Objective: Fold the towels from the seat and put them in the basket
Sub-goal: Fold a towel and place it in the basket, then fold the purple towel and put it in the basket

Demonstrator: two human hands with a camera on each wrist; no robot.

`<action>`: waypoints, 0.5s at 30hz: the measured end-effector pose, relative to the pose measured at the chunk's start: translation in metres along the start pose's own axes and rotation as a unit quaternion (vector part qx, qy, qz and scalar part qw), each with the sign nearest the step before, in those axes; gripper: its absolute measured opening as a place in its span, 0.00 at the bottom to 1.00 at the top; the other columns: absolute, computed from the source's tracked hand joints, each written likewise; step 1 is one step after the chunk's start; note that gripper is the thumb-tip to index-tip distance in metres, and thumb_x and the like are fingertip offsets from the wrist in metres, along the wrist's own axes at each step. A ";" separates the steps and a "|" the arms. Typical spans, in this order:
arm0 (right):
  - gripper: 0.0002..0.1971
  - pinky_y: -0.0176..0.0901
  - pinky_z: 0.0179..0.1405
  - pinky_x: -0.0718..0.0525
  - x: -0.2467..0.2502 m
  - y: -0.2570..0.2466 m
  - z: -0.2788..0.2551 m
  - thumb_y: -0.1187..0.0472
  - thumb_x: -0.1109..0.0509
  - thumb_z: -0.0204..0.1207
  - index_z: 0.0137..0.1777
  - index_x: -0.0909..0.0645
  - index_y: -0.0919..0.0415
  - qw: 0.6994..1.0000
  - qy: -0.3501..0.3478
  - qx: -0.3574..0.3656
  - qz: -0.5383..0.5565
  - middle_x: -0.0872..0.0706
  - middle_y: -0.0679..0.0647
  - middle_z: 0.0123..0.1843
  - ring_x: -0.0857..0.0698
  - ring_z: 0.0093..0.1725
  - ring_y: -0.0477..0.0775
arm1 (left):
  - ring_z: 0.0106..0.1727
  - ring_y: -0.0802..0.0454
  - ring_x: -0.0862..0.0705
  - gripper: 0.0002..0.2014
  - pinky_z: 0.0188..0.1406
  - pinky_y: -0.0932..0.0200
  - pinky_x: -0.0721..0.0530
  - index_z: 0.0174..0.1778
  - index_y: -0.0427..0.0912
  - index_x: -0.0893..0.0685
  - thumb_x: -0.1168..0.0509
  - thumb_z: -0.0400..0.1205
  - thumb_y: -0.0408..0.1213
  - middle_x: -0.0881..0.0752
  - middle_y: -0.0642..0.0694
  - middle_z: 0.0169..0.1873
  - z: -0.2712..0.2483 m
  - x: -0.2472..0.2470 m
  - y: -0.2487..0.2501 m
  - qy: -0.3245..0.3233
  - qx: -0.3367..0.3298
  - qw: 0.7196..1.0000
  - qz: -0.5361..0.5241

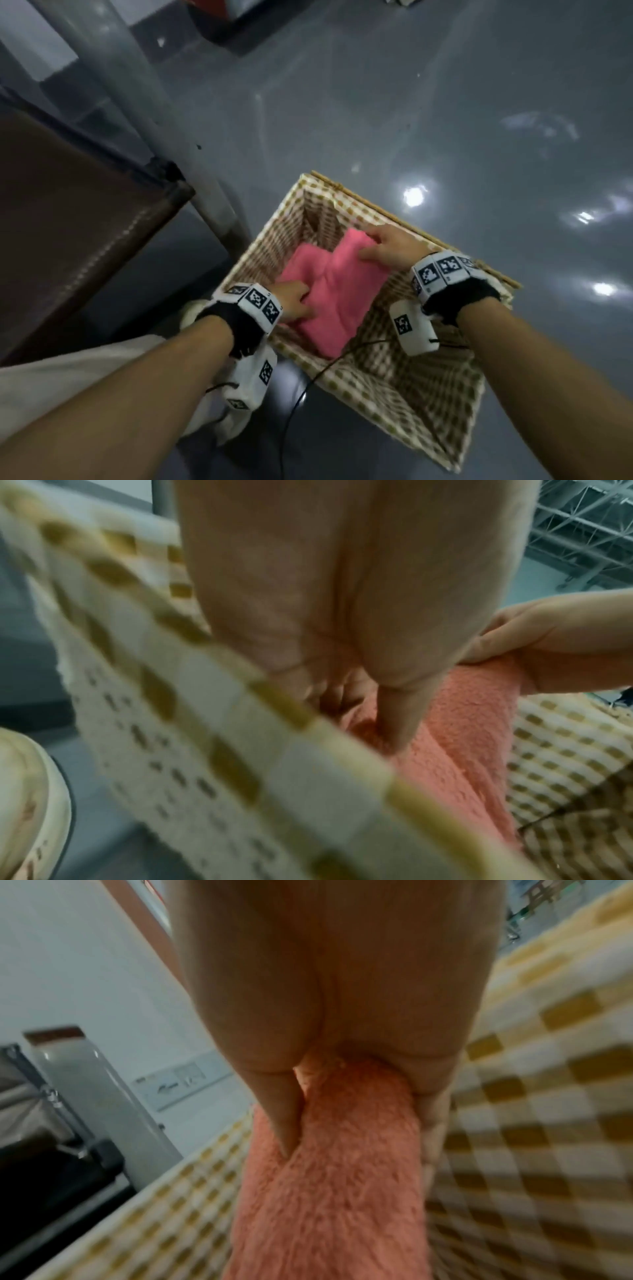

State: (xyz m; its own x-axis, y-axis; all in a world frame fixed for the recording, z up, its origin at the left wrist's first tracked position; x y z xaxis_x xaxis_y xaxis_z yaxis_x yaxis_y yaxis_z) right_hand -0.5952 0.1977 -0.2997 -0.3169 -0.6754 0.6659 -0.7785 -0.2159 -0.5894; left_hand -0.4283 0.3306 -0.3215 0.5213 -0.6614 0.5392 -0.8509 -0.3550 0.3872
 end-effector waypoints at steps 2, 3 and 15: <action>0.13 0.43 0.51 0.22 -0.016 0.003 0.009 0.55 0.33 0.77 0.60 0.18 0.56 0.996 -0.041 -0.013 -0.082 0.14 0.54 0.56 0.18 0.54 0.54 | 0.57 0.42 0.18 0.19 0.46 0.58 0.27 0.61 0.36 0.22 0.36 0.81 0.47 0.17 0.39 0.57 0.006 -0.009 -0.004 -0.030 0.016 0.999 0.019; 0.14 0.42 0.51 0.22 -0.025 0.005 0.014 0.55 0.34 0.78 0.62 0.18 0.57 0.993 -0.052 -0.020 -0.106 0.14 0.56 0.59 0.17 0.54 0.55 | 0.58 0.42 0.18 0.19 0.48 0.57 0.26 0.62 0.37 0.22 0.37 0.82 0.46 0.17 0.39 0.59 0.008 -0.011 -0.006 -0.039 0.021 0.999 0.024; 0.10 0.39 0.50 0.21 -0.032 -0.075 0.015 0.60 0.32 0.77 0.55 0.14 0.60 0.986 -0.021 0.030 -0.161 0.12 0.55 0.56 0.16 0.56 0.54 | 0.61 0.50 0.16 0.12 0.59 0.63 0.22 0.58 0.45 0.13 0.36 0.81 0.39 0.13 0.47 0.58 -0.068 0.060 -0.033 0.157 0.014 0.984 -0.083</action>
State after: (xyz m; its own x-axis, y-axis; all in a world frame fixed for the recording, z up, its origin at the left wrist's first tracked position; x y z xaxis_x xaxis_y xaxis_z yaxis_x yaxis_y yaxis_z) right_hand -0.5184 0.2253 -0.2835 -0.0357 -0.5931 0.8043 -0.8017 -0.4635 -0.3774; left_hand -0.3648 0.3479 -0.2507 0.6443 -0.3571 0.6763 -0.7510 -0.4625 0.4713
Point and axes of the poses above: each hand's wrist, its own z-axis towards the middle knuckle, its own x-axis out of the back of the hand, y = z × x, the point moved 1 cm from there along z, towards the middle knuckle
